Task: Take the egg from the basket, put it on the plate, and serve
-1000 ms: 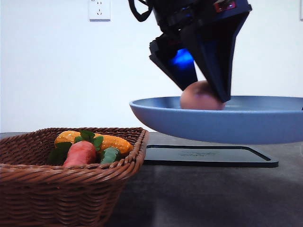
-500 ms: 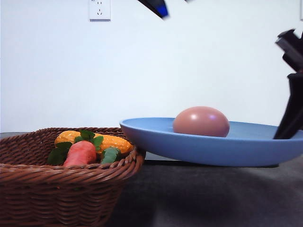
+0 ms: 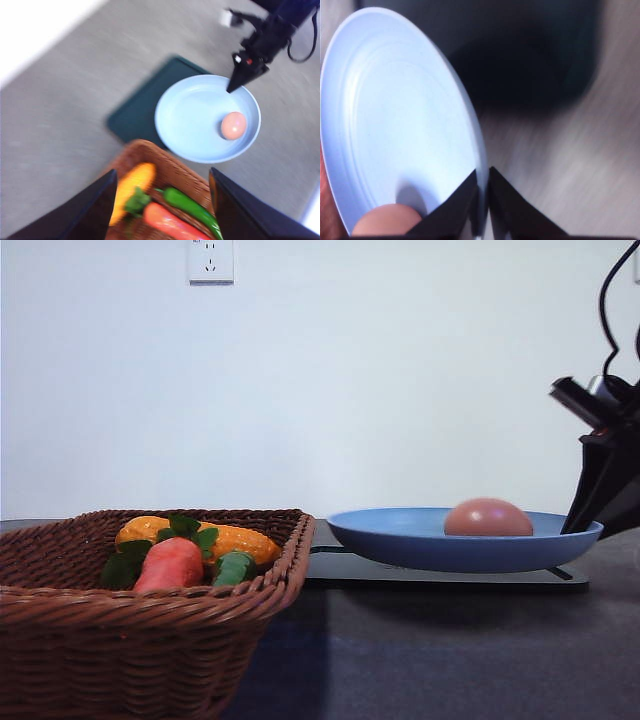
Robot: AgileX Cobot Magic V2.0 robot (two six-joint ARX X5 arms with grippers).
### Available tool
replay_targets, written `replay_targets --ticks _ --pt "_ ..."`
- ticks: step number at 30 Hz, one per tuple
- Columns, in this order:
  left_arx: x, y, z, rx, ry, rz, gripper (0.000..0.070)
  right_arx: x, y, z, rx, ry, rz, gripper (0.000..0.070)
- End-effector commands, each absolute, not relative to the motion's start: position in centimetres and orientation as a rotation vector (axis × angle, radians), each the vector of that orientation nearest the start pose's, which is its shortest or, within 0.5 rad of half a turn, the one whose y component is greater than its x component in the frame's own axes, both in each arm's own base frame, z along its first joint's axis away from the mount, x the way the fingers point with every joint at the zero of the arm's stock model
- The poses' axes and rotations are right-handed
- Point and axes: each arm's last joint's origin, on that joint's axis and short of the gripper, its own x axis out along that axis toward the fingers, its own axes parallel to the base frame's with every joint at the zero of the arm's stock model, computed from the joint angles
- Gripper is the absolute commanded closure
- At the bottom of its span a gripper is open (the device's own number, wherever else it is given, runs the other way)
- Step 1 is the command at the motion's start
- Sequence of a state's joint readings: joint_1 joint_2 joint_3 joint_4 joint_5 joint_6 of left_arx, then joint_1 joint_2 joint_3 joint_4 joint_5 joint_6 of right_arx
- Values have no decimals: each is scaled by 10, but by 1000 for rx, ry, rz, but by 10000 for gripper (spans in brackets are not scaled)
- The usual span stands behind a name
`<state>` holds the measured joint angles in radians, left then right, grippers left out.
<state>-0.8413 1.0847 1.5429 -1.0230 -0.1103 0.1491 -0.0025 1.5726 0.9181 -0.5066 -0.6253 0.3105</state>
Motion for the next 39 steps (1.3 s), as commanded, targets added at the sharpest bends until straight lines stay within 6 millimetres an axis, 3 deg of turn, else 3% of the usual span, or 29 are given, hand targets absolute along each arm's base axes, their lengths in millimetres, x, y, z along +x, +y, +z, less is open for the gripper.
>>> replay_targets --ticks 1,8,16,20,25,27,35,39 --pt "109 -118 457 372 424 -729 325 303 16 185 610 1190 380 700" --pt "87 -91 468 310 352 -671 325 351 16 180 602 1188 370 700" --pt "80 -83 468 295 355 -667 325 386 15 159 614 1237 354 700" --pt "82 -84 467 294 365 -665 325 389 15 155 606 1241 356 692" --pt "86 -88 466 302 380 -665 326 390 15 155 584 1228 345 489" --pt "88 -91 465 307 388 -664 326 390 14 155 570 1224 344 447" --pt "104 -104 458 344 434 -617 336 390 6 174 565 1207 335 447" --pt "119 -113 452 357 474 -587 432 385 -1 193 574 1193 320 476"
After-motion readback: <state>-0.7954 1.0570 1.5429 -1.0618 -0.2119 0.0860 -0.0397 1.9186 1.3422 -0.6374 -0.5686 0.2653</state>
